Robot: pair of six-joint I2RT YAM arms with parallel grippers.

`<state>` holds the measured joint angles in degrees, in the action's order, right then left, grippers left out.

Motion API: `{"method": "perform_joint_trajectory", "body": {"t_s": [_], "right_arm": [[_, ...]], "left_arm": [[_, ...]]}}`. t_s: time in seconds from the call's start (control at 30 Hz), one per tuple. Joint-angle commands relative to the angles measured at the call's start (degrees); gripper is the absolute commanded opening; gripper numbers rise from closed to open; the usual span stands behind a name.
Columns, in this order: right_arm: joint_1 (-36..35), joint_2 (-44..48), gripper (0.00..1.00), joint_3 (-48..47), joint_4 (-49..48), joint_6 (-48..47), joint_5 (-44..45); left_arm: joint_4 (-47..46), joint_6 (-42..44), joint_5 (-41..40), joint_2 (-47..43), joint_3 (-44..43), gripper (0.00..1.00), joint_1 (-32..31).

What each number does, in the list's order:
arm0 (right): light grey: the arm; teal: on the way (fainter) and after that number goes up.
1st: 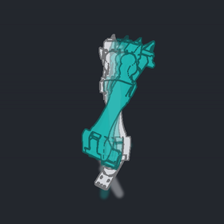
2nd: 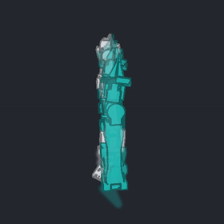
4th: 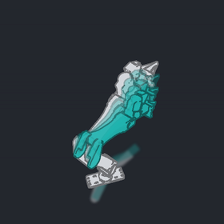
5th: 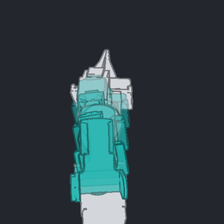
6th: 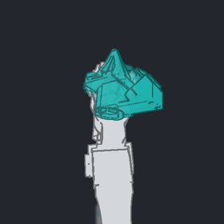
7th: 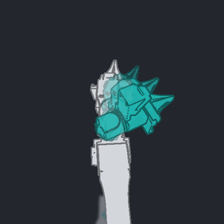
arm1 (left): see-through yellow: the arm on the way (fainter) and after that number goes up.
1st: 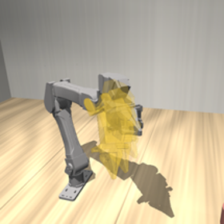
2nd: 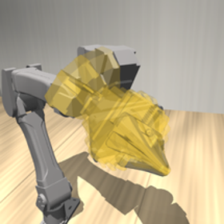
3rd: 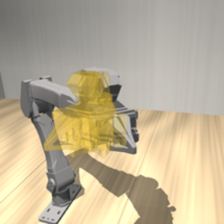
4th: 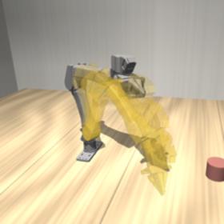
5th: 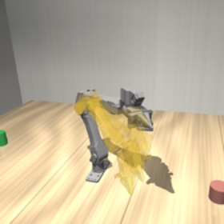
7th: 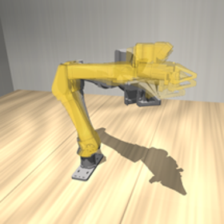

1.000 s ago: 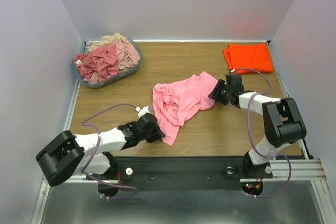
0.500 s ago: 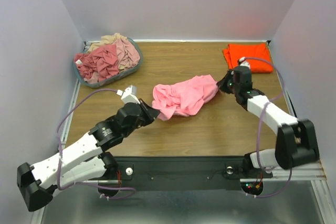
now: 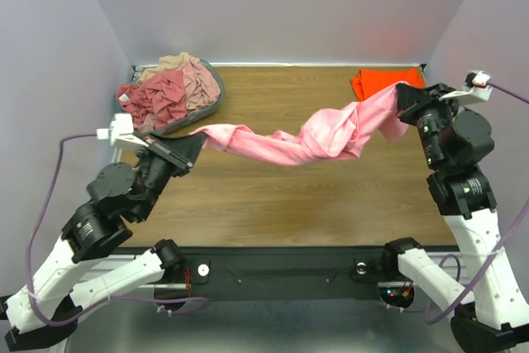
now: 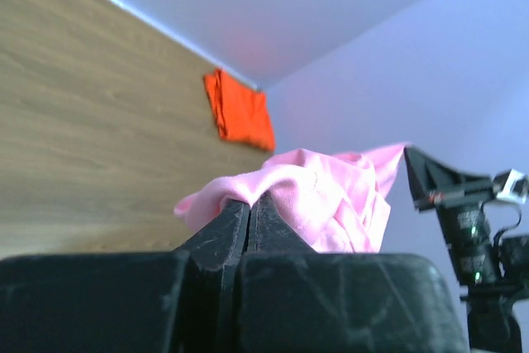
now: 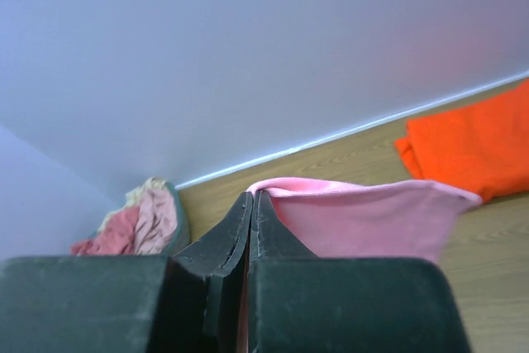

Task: Fold and stack the t-shirts
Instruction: Flatten the tshirt out

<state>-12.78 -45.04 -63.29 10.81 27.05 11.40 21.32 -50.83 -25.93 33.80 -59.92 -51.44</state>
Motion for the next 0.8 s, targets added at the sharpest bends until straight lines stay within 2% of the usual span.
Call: {"method": "perform_joint_trajectory", "body": {"t_s": [0.0,0.1,0.23,0.47,0.67,0.77], "right_arm": [[-0.06,-1.10,0.00,-5.79,9.57,-1.30,10.54],[0.03,-1.81,0.00,-5.10,13.09,0.19,14.43],[-0.06,-3.21,0.00,-2.02,15.82,2.83,14.27],[-0.06,-3.57,0.00,3.96,19.95,4.68,6.88],[-0.06,-1.90,0.00,0.36,21.45,3.28,8.82],[-0.06,-1.89,0.01,-3.06,21.80,1.96,9.17]], "left_arm": [[3.63,1.61,-10.88,-0.75,-4.33,0.00,-0.24],[7.93,-2.24,-17.47,-0.84,-3.19,0.00,-0.24],[13.03,-8.66,-23.81,0.30,-0.55,0.00,-0.24],[14.09,-12.98,-22.23,2.05,4.90,0.00,-0.24],[13.57,-11.67,-22.84,1.80,2.80,0.00,-0.06],[11.03,-8.16,-22.67,1.18,-0.09,0.00,-0.15]]}}
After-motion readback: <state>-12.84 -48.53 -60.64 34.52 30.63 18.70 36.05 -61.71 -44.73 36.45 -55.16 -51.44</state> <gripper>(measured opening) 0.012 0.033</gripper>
